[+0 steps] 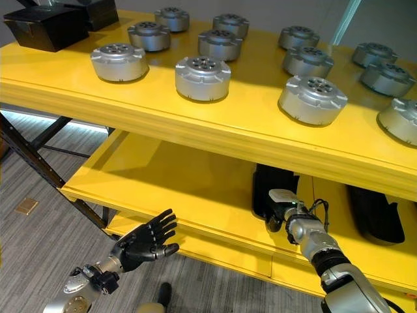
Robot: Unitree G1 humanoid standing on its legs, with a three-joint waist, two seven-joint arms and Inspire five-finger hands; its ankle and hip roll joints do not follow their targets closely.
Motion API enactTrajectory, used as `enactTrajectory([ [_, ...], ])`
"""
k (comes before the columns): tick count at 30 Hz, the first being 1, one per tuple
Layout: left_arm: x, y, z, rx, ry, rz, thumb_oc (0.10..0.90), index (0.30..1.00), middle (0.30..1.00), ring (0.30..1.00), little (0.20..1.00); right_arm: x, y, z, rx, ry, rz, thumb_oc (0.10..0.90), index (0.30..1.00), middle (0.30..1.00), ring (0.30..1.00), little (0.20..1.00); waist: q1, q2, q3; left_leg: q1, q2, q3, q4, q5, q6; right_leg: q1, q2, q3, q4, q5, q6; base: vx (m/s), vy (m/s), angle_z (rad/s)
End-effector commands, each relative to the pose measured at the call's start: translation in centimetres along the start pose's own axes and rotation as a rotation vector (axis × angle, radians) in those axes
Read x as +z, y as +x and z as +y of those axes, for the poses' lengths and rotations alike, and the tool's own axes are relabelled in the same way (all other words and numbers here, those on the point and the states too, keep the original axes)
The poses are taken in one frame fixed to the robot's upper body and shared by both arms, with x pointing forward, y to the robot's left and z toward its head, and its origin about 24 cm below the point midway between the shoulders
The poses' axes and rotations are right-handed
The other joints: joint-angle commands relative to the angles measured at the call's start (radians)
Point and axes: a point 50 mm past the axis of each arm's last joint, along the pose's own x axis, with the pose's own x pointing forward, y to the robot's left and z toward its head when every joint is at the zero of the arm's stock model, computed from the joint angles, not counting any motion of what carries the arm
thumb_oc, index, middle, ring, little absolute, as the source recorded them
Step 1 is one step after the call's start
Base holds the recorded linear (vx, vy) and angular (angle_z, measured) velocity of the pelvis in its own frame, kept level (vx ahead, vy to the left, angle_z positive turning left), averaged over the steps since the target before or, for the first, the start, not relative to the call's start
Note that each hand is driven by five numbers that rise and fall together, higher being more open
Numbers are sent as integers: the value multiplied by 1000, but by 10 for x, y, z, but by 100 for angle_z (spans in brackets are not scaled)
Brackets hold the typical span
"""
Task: Move parts from the plastic box to the shelf.
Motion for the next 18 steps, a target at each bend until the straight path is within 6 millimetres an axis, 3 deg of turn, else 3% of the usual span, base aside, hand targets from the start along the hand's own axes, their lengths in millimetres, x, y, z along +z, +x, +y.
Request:
enactTrajectory([
  [1,49,21,-19,-158,125,-181,900,1000,1000,1000,1000,-38,-6,-16,-29,-112,139,900,1000,1000,1000,1000,-3,9,-8,105,36,75,-3,-176,-6,-71,8,-51,53,-36,-23,0,0,0],
  [18,48,21,-20,-161,117,-189,900,1000,1000,1000,1000,-38,-7,-21,-67,-115,152,900,1000,1000,1000,1000,-11,18,-8,104,37,80,-3,-176,-6,-76,7,-49,58,-39,-24,0,0,0],
])
